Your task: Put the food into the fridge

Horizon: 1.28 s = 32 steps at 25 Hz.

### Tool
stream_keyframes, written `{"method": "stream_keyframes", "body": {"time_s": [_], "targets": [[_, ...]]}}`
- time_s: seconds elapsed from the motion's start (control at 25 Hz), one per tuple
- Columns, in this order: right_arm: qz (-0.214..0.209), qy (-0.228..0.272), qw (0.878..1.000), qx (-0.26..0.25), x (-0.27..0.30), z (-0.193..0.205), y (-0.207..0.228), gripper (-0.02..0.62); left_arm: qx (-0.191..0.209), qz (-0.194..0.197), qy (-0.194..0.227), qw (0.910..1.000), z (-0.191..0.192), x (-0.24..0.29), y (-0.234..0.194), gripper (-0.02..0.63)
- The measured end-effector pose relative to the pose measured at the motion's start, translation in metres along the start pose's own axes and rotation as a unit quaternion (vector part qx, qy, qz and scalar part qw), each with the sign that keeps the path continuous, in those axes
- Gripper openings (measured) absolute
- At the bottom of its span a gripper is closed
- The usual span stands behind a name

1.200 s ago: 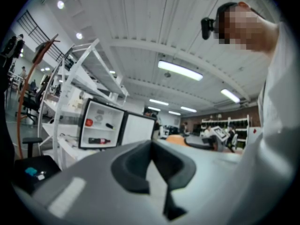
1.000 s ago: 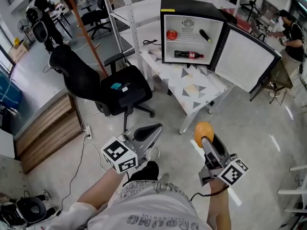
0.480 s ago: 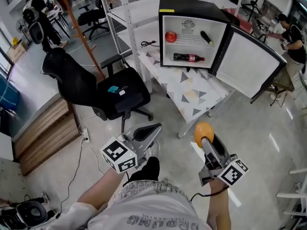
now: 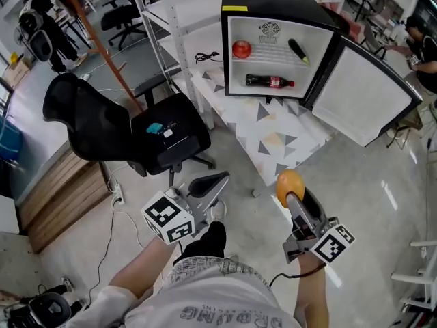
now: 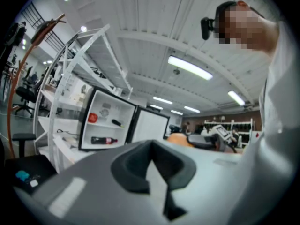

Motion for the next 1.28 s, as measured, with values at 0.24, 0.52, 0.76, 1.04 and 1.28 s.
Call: {"method": "stream_keyframes", "body": {"time_s": [0.24, 0.52, 0.76, 1.04, 1.28], "targets": [[0.011, -0.008, 1.0, 0.011, 0.036, -0.006, 0.024, 0.262, -0.012, -0.004, -0.013, 0.9998, -0.013, 0.02, -0.039, 0.008], [0.025, -0.01, 1.0, 0.011, 0.087, -0.02, 0.049, 0.262, -0.018, 0.001, -0.022, 0.9996, -0.042, 0.047, -0.09, 0.008], [0.037, -0.011, 0.999, 0.005, 0.131, -0.037, 0.061, 0.262, -0.02, 0.014, -0.026, 0.9994, -0.072, 0.069, -0.13, 0.008], [0.056, -0.01, 0.998, -0.007, 0.176, -0.052, 0.078, 0.262, -0.018, 0.027, -0.028, 0.9991, -0.099, 0.092, -0.172, 0.008], [0.071, -0.008, 0.997, -0.018, 0.204, -0.062, 0.087, 0.262, -0.016, 0.036, -0.029, 0.9988, -0.116, 0.104, -0.197, 0.008]]}}
Point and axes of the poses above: the fingertips, and each gripper's own axes: x forward along the fingers, y to its right, z out of its underside, the point moved 8 cm from there along -x, backward along the fingers, and after that the axes turned 15 degrees about -x, right-handed, at the moved point
